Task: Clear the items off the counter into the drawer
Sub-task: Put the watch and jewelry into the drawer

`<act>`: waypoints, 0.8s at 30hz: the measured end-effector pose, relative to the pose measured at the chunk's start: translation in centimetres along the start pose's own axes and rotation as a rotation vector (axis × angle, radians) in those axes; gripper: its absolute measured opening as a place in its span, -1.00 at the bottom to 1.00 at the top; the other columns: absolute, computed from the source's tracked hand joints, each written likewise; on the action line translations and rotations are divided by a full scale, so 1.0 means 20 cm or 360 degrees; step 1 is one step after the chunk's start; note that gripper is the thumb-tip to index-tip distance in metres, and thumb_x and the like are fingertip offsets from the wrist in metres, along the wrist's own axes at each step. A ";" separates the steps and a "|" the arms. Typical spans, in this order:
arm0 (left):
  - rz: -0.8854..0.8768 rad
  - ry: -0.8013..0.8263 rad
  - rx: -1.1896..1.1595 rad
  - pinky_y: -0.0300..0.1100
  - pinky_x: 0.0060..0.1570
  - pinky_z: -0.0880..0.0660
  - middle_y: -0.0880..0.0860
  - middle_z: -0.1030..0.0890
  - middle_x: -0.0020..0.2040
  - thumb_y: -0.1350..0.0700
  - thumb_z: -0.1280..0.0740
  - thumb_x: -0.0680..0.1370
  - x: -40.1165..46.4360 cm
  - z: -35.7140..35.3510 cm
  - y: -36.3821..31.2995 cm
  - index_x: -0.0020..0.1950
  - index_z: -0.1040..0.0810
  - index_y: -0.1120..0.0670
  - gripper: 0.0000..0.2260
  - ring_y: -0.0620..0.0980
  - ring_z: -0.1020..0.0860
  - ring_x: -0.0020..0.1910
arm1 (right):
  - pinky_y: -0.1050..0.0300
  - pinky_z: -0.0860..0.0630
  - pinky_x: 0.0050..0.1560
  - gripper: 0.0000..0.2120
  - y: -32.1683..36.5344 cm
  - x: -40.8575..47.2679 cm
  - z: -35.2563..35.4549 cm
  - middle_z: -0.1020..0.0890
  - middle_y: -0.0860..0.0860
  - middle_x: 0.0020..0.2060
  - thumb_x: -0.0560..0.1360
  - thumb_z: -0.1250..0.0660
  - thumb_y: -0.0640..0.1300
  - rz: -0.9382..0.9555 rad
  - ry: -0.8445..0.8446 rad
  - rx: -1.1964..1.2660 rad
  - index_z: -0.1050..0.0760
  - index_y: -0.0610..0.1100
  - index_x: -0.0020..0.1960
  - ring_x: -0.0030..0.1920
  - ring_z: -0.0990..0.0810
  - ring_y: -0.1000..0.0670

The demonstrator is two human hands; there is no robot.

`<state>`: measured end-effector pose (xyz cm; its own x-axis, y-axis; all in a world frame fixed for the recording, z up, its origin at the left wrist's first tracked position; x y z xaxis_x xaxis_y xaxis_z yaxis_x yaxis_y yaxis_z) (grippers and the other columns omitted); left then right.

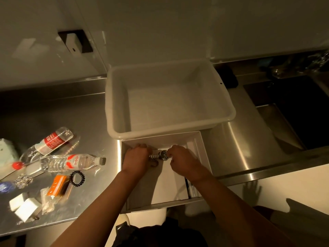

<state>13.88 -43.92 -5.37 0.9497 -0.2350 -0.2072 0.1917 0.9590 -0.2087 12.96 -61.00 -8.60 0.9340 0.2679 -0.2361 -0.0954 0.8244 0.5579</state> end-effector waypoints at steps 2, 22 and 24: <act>-0.0069 -0.0080 0.0016 -0.09 -0.14 -0.38 -0.02 -0.61 -0.05 -0.21 -0.52 0.37 -0.02 0.06 0.00 -0.02 -0.66 -0.02 -0.67 0.06 -0.57 -0.01 | 0.19 -0.37 0.06 -0.70 0.03 0.02 0.00 -0.60 -0.11 0.06 0.42 -0.34 -0.37 0.0004 0.0027 -0.0051 -0.64 -0.16 0.10 0.10 -0.57 -0.15; 0.0174 -0.0519 -0.0082 -0.02 0.02 -0.45 -0.05 -0.63 0.03 0.00 -0.43 0.48 -0.52 0.57 0.85 0.11 -0.65 -0.06 -0.78 0.07 -0.54 0.06 | 0.09 -0.57 0.08 -0.69 1.20 0.20 0.03 -0.59 0.06 0.12 0.46 -0.42 -0.16 0.0508 -0.0130 0.0022 -0.59 -0.05 0.20 0.04 -0.58 0.04; 0.0255 -0.0499 -0.0079 -0.02 0.03 -0.45 -0.05 -0.62 0.04 -0.03 -0.42 0.48 -0.60 0.58 1.01 0.12 -0.65 -0.07 -0.78 0.07 -0.54 0.08 | 0.08 -0.58 0.04 -0.69 1.34 0.23 -0.07 -0.57 0.08 0.09 0.44 -0.42 -0.14 0.0558 -0.0089 -0.0011 -0.59 -0.03 0.19 -0.01 -0.57 0.05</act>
<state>9.13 -19.89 3.96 0.9980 -0.0150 0.0609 0.0295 0.9691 -0.2448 14.28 -37.02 4.13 0.8613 0.5079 0.0129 -0.4160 0.6905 0.5918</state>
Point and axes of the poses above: each hand's wrist, its own x-axis towards the middle knuckle, its own z-axis out of the back of the hand, y = z × x, the point moved 6 cm from there along x, towards the middle knuckle
